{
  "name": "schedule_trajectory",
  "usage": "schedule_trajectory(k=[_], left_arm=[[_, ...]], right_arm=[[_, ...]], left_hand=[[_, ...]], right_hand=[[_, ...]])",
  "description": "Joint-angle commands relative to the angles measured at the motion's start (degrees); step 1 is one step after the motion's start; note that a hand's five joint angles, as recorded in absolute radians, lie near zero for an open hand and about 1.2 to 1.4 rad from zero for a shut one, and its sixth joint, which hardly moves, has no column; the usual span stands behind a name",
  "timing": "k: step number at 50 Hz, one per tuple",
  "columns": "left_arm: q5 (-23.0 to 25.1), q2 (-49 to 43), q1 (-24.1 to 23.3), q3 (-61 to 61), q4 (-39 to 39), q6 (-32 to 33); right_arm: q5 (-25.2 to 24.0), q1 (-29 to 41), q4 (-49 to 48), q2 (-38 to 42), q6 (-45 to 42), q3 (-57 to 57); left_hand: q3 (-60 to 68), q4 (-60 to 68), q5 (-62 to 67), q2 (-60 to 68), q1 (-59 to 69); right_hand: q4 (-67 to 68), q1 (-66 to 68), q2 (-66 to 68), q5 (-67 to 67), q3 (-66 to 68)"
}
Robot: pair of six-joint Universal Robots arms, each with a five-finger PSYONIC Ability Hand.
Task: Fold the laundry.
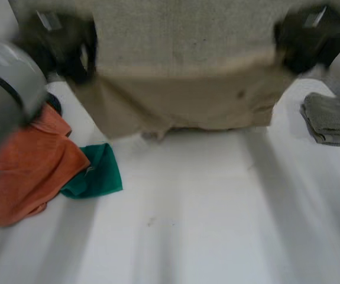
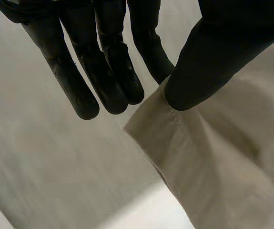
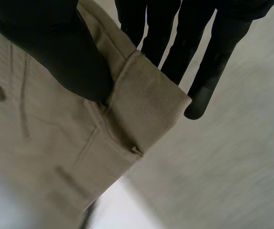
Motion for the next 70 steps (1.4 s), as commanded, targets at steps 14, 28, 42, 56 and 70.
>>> schedule_trajectory(k=[14, 28, 42, 56, 70], left_arm=[[1.60, -11.46, 0.37, 6.35, 2.45, 3.25], [6.44, -25.21, 4.95, 23.22, 31.44, -0.79], [8.02, -16.86, 6.62, 19.02, 38.59, -3.70], [6.71, -13.77, 3.90, -22.46, 34.72, 4.12], [-1.90, -10.54, -1.46, -37.68, 20.86, 13.44]], right_arm=[[-1.07, 0.64, -3.87, 6.69, 0.35, -2.16], [12.11, 6.18, -38.55, 17.88, 3.15, -12.00], [8.08, 7.15, -51.61, 18.40, 7.64, -10.24], [-0.62, 5.83, -35.17, 27.01, -0.43, 3.90], [-2.39, 4.51, -14.11, 18.42, -13.00, 18.48]], left_hand=[[11.88, 11.40, 13.27, 11.58, 14.51], [11.88, 11.40, 13.27, 11.58, 14.51], [11.88, 11.40, 13.27, 11.58, 14.51], [11.88, 11.40, 13.27, 11.58, 14.51], [11.88, 11.40, 13.27, 11.58, 14.51]], right_hand=[[11.53, 16.99, 12.71, 13.17, 12.31], [11.53, 16.99, 12.71, 13.17, 12.31], [11.53, 16.99, 12.71, 13.17, 12.31], [11.53, 16.99, 12.71, 13.17, 12.31], [11.53, 16.99, 12.71, 13.17, 12.31]])
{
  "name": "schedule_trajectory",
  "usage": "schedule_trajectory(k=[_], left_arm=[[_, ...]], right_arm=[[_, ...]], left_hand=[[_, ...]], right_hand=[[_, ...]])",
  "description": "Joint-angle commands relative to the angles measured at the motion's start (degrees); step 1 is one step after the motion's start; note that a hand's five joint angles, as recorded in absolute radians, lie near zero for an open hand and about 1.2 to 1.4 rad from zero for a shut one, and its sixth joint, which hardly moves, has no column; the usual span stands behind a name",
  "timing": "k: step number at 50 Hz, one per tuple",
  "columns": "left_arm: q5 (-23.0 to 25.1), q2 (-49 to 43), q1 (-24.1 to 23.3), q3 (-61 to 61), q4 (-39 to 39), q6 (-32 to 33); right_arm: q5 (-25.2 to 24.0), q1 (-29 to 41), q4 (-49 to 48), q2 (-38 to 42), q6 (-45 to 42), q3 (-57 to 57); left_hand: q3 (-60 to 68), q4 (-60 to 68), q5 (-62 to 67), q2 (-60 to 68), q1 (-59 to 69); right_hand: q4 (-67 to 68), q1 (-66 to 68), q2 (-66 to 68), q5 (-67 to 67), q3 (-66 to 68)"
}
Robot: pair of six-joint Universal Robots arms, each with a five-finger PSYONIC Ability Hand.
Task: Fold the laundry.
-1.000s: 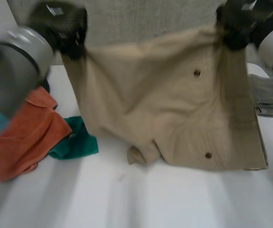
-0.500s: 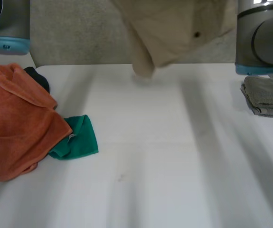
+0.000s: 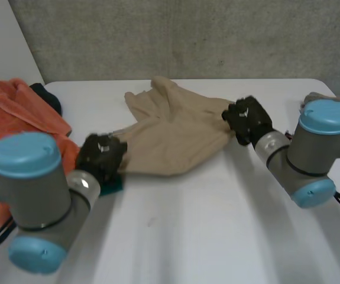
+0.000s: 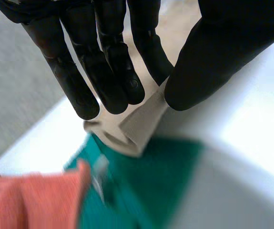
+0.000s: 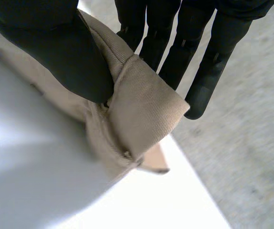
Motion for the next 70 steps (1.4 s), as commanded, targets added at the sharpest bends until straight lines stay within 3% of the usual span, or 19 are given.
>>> schedule_trajectory(k=[1, 11, 15, 20, 21, 22, 24, 29, 32, 34, 39, 50, 56, 63, 67, 68, 70], left_arm=[[-4.91, 4.78, -2.49, -3.59, -12.07, 3.45], [-5.00, 11.81, -6.79, -6.84, -34.12, 3.10], [-4.65, 13.40, -8.55, -7.02, -38.36, 2.66], [-5.26, 14.89, -9.96, -5.88, -39.16, 1.86], [-5.26, 15.07, -9.96, -5.53, -38.81, 1.78], [-5.35, 15.33, -9.88, -4.57, -37.24, 1.69], [-5.35, 15.42, -9.70, -3.60, -35.22, 1.78], [-3.86, 14.29, -7.33, 0.53, -26.61, 1.69], [0.26, 11.22, -4.78, 4.57, -21.86, 1.42], [5.43, 7.36, -2.59, 8.85, -19.75, 1.25], [15.72, -4.14, 0.93, 23.43, -20.87, -0.07], [26.02, -28.58, 4.98, 53.50, -26.59, 3.34], [27.52, -37.65, 5.86, 62.58, -27.03, 9.94], [27.70, -43.81, 6.47, 67.59, -29.75, 10.92], [26.56, -44.87, 6.74, 67.42, -29.67, 12.05], [25.25, -44.87, 6.65, 67.33, -29.49, 13.02], [23.05, -44.43, 6.47, 67.07, -28.97, 13.81]], right_arm=[[0.45, -0.31, 16.18, -8.67, -4.69, 7.25], [7.56, -3.64, 38.50, -18.16, -16.36, 17.61], [8.01, -5.83, 40.29, -20.27, -21.20, 20.61], [5.82, -6.28, 38.45, -20.54, -20.96, 22.02], [5.20, -6.37, 38.00, -20.46, -20.52, 22.02], [4.24, -6.37, 37.04, -20.11, -19.56, 22.20], [3.70, -6.20, 36.25, -19.84, -18.68, 22.20], [3.17, -5.41, 34.31, -19.67, -15.52, 22.90], [2.91, -4.79, 32.38, -19.75, -13.85, 23.52], [2.65, -4.53, 30.72, -19.93, -12.97, 23.95], [2.47, -4.17, 26.85, -20.02, -11.21, 25.10], [2.56, -4.08, 23.24, -19.32, -7.42, 26.07], [2.73, -4.35, 22.44, -18.44, -7.34, 25.98], [2.56, -5.40, 22.18, -17.64, -7.25, 25.80], [2.56, -6.02, 22.00, -17.21, -7.42, 25.63], [2.56, -6.11, 22.00, -17.12, -7.42, 25.54], [2.56, -6.28, 22.00, -16.85, -7.42, 25.37]], left_hand=[[11.41, 11.14, 12.91, 11.14, 14.51], [11.41, 11.14, 12.91, 11.14, 14.51], [11.41, 11.14, 12.91, 11.14, 14.51], [9.43, 9.16, 10.93, 9.16, 12.53], [-6.74, -7.01, -5.24, -7.01, -3.64], [-44.21, -44.48, -42.71, -44.48, -41.11], [-58.59, -58.86, -57.09, -58.86, -55.49], [-58.59, -58.86, -57.09, -58.86, -55.49], [-58.59, -58.86, -57.09, -58.86, -55.49], [-54.55, -54.82, -53.05, -54.82, -51.45], [-39.92, -40.19, -38.42, -40.19, -36.82], [-27.26, -27.53, -25.76, -27.53, -24.16], [-26.59, -26.86, -25.09, -26.86, -23.49], [-20.38, -20.65, -18.88, -20.65, -17.28], [-5.95, -6.22, -4.45, -6.22, -2.85], [7.59, 7.32, 9.09, 7.32, 10.69], [11.41, 11.14, 12.91, 11.14, 14.51]], right_hand=[[11.37, 16.99, 12.71, 12.24, 11.82], [11.37, 16.99, 12.71, 12.24, 11.82], [11.37, 16.99, 12.71, 12.24, 11.82], [11.37, 16.99, 12.71, 12.24, 11.82], [11.37, 16.99, 12.71, 12.24, 11.82], [11.37, 16.99, 12.71, 12.24, 11.82], [11.37, 16.99, 12.71, 12.24, 11.82], [11.37, 16.99, 12.71, 12.24, 11.82], [11.37, 16.99, 12.71, 12.24, 11.82], [11.37, 16.99, 12.71, 12.24, 11.82], [11.37, 16.99, 12.71, 12.24, 11.82], [11.37, 16.99, 12.71, 12.24, 11.82], [11.37, 16.99, 12.71, 12.24, 11.82], [11.37, 16.99, 12.71, 12.24, 11.82], [11.37, 16.99, 12.71, 12.24, 11.82], [11.37, 16.99, 12.71, 12.24, 11.82], [11.37, 16.99, 12.71, 12.24, 11.82]])
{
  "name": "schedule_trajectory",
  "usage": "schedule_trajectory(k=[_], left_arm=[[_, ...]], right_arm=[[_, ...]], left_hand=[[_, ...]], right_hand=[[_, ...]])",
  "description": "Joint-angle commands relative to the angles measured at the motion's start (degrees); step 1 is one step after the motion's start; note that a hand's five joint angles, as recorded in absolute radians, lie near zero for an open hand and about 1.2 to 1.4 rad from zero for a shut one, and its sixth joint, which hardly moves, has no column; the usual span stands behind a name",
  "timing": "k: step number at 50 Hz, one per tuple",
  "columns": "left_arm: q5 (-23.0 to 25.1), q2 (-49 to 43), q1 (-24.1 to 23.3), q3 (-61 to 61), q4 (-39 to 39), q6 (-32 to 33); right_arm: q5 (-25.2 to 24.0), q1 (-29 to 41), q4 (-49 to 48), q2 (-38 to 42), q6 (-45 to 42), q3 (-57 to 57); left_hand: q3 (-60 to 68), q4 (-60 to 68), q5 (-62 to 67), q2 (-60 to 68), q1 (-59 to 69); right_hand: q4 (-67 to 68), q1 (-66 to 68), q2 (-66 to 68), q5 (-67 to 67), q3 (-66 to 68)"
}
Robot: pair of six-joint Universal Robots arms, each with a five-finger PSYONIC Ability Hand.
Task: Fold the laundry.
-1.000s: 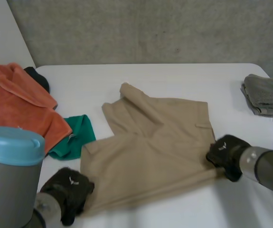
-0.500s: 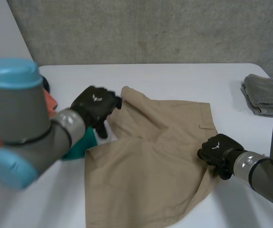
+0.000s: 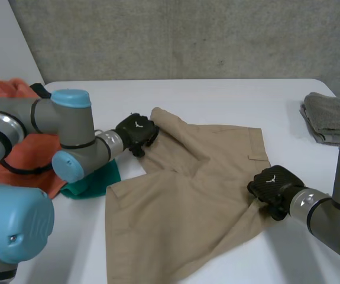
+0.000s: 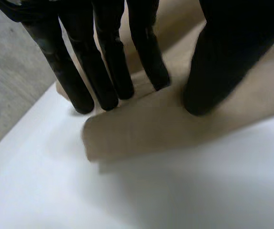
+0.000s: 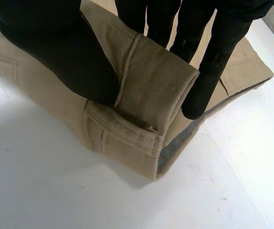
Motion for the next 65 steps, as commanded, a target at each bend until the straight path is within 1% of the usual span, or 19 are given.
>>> schedule_trajectory(k=[1, 2, 6, 9, 13, 17, 21, 24, 28, 34, 35, 36, 37, 39, 45, 49, 53, 58, 65], left_arm=[[-6.34, 0.36, -0.27, -1.03, 1.11, 2.67], [-9.84, 1.67, -0.53, -1.99, 2.42, 2.93], [-18.11, 5.97, -0.98, -6.81, 8.38, 2.41], [-19.28, 8.00, -1.15, -10.16, 10.86, 3.02], [-20.76, 10.64, -1.33, -14.91, 10.00, 5.74], [-27.17, 12.75, -1.77, -17.64, 7.71, 8.64], [-35.16, 14.33, -2.56, -19.22, 6.39, 9.79], [-37.81, 14.86, -3.52, -19.75, 5.69, 9.70], [-38.17, 14.86, -5.01, -19.84, 3.76, 9.53], [-38.09, 14.86, -6.34, -19.67, 4.28, 9.00], [-38.00, 14.95, -6.51, -19.67, 4.63, 8.83], [-37.91, 15.65, -6.86, -19.93, 5.06, 8.65], [-37.91, 16.18, -7.04, -20.02, 5.33, 8.56], [-38.43, 18.19, -7.39, -21.15, 5.51, 7.78], [-39.93, 27.77, -8.01, -28.44, 4.02, 2.77], [-38.97, 36.55, -8.97, -36.96, 1.82, -2.06], [-36.33, 45.61, -9.85, -46.98, -0.38, -8.56], [-30.90, 56.15, -10.82, -61.03, -1.35, -16.82], [-25.61, 65.47, -13.89, -75.98, -2.05, -22.72]], right_arm=[[-0.09, -0.77, -0.17, 0.65, -0.12, -0.48], [-0.09, -0.77, -0.17, 0.73, -0.03, -0.57], [-0.09, -0.68, -0.17, 0.74, 0.06, -0.57], [-0.09, -0.50, -0.17, 0.65, 0.06, -0.48], [-0.09, -0.41, -0.17, 0.38, 0.06, -0.22], [-0.18, -0.24, -0.17, -0.05, 0.15, -0.04], [-0.18, 0.37, -0.34, -0.93, 1.37, -0.04], [-0.18, 0.82, -0.25, -1.28, 2.34, -0.04], [-0.18, 1.26, -0.08, -2.07, 3.14, 0.39], [-0.18, 1.08, -0.25, -2.52, 3.31, 0.48], [-0.18, 1.08, -0.25, -2.60, 3.31, 0.48], [-0.18, 0.99, -0.25, -2.60, 3.40, 0.40], [-0.18, 0.99, -0.34, -2.60, 3.40, 0.40], [-0.18, 1.08, -0.34, -2.60, 3.66, 0.40], [-0.26, 1.08, -0.96, -2.34, 5.51, 0.22], [-0.53, 1.17, -1.40, -2.17, 6.56, 0.13], [-0.88, 1.34, -1.66, -1.90, 7.97, -0.22], [-0.97, 1.61, -1.84, -1.81, 11.12, -1.09], [-0.70, 1.70, -1.92, -1.11, 13.24, -2.41]], left_hand=[[26.75, 27.41, 27.71, 26.60, 25.87], [26.75, 27.41, 27.71, 26.60, 25.87], [26.75, 27.41, 27.71, 26.60, 25.87], [26.75, 27.41, 27.71, 26.60, 25.87], [26.75, 27.41, 27.71, 26.60, 25.87], [26.75, 27.41, 27.71, 26.60, 25.87], [26.75, 27.41, 27.71, 26.60, 25.87], [26.75, 27.41, 27.71, 26.60, 25.87], [26.75, 27.41, 27.71, 26.60, 25.87], [26.75, 27.41, 27.71, 26.60, 25.87], [17.44, 18.10, 18.40, 17.30, 16.57], [-8.47, -7.80, -7.50, -8.61, -9.34], [-21.38, -20.72, -20.42, -21.52, -22.26], [-37.08, -36.42, -36.12, -37.23, -37.96], [-39.34, -38.68, -38.38, -39.49, -40.22], [-38.84, -38.17, -37.87, -38.98, -39.71], [-36.65, -35.99, -35.69, -36.80, -37.53], [-30.45, -29.79, -29.49, -30.59, -31.32], [-23.87, -23.21, -22.91, -24.01, -24.75]], right_hand=[[11.36, 16.99, 12.71, 11.83, 11.82], [11.36, 16.99, 12.71, 11.83, 11.82], [11.36, 16.99, 12.71, 11.83, 11.82], [11.36, 16.99, 12.71, 11.83, 11.82], [11.36, 16.99, 12.71, 11.83, 11.82], [11.36, 16.99, 12.71, 11.83, 11.82], [11.36, 16.99, 12.71, 11.83, 11.82], [11.36, 16.99, 12.71, 11.83, 11.82], [11.36, 16.99, 12.71, 11.83, 11.82], [11.36, 16.99, 12.71, 11.83, 11.82], [11.36, 16.99, 12.71, 11.83, 11.82], [11.36, 16.99, 12.71, 11.83, 11.82], [11.36, 16.99, 12.71, 11.83, 11.82], [11.36, 16.99, 12.71, 11.83, 11.82], [11.36, 16.99, 12.71, 11.83, 11.82], [11.36, 16.99, 12.71, 11.83, 11.82], [11.36, 16.99, 12.71, 11.83, 11.82], [11.36, 16.99, 12.71, 11.83, 11.82], [11.36, 16.99, 12.71, 11.83, 11.82]])
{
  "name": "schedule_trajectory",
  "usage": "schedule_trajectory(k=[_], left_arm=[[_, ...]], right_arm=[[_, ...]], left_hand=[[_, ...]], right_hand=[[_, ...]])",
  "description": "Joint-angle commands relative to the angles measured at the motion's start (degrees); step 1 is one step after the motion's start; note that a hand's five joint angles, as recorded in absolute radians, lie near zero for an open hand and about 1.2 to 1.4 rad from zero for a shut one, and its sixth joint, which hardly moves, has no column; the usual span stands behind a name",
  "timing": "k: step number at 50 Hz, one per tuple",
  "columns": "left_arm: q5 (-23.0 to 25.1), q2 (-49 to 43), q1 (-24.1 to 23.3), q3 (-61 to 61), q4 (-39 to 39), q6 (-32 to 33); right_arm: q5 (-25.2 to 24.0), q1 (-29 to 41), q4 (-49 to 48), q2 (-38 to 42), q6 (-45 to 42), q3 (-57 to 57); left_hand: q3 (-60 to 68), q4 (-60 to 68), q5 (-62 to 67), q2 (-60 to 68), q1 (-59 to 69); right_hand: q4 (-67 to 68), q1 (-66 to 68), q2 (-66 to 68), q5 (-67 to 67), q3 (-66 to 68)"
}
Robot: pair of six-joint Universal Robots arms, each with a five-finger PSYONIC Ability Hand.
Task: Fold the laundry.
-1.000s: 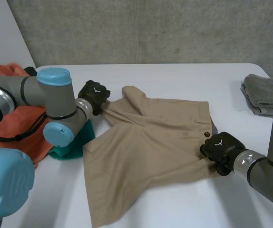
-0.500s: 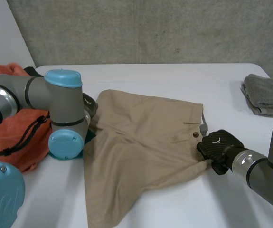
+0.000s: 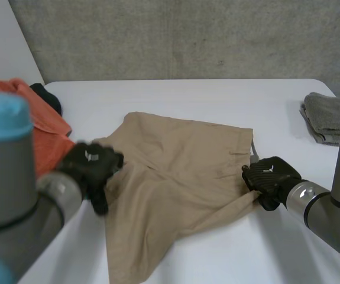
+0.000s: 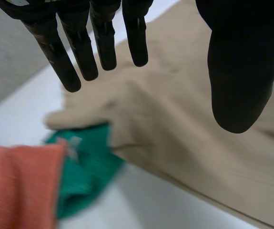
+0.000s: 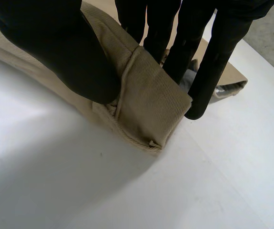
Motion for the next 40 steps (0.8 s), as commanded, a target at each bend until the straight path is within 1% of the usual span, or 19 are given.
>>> schedule_trajectory(k=[1, 3, 7, 11, 14, 18, 25, 30, 33, 40], left_arm=[[5.25, 8.76, -3.22, -14.69, -0.47, -5.72], [5.34, 9.47, -4.28, -16.98, -0.38, -6.25], [3.50, 9.03, -6.48, -20.41, 1.46, -6.86], [-0.02, 6.57, -7.62, -21.38, 4.71, -6.78], [-3.88, 3.50, -8.32, -21.03, 6.82, -6.86], [-6.17, 0.78, -9.38, -20.33, 8.32, -6.78], [-6.97, -2.13, -10.96, -19.10, 11.48, -6.78], [-7.75, -4.50, -12.63, -17.96, 14.12, -5.37], [-8.63, -5.30, -12.63, -17.60, 15.09, -4.49], [-9.25, -6.70, -13.33, -16.37, 16.32, -3.88]], right_arm=[[0.23, 0.08, -0.09, 0.61, 2.32, -1.31], [0.31, -0.01, -0.26, 0.70, 2.85, -1.49], [0.31, 0.08, -0.96, 0.70, 5.57, -1.84], [0.40, 0.52, -1.93, 1.14, 9.00, -2.10], [1.54, 0.61, -3.77, 1.40, 11.63, -2.54], [3.03, 1.04, -4.83, 1.67, 12.78, -2.98], [3.48, 1.75, -5.27, 1.93, 13.31, -2.80], [3.57, 1.84, -5.71, 2.46, 15.15, -3.24], [3.74, 1.84, -5.80, 2.90, 15.33, -3.33], [5.15, 2.19, -6.50, 4.04, 15.86, -3.95]], left_hand=[[6.83, 6.64, 6.58, 6.87, 6.17], [6.83, 6.65, 6.59, 6.87, 6.17], [6.83, 6.65, 6.59, 6.87, 6.17], [6.66, 6.48, 6.42, 6.70, 6.00], [6.66, 6.48, 6.42, 6.70, 6.00], [6.33, 6.14, 6.08, 6.37, 5.67], [6.66, 6.48, 6.42, 6.70, 6.00], [7.16, 6.98, 6.92, 7.20, 6.50], [7.33, 7.15, 7.09, 7.38, 6.68], [12.54, 12.36, 12.29, 12.58, 11.88]], right_hand=[[11.36, 16.99, 12.71, 11.82, 11.82], [11.36, 16.99, 12.71, 11.82, 11.82], [11.36, 16.99, 12.71, 11.82, 11.82], [11.36, 16.99, 12.71, 11.82, 11.82], [11.36, 16.99, 12.71, 11.82, 11.82], [11.36, 16.99, 12.71, 11.82, 11.82], [11.36, 16.99, 12.71, 11.82, 11.82], [11.36, 16.99, 12.71, 11.82, 11.82], [11.36, 16.99, 12.71, 11.82, 11.82], [11.36, 16.99, 12.71, 11.82, 11.82]])
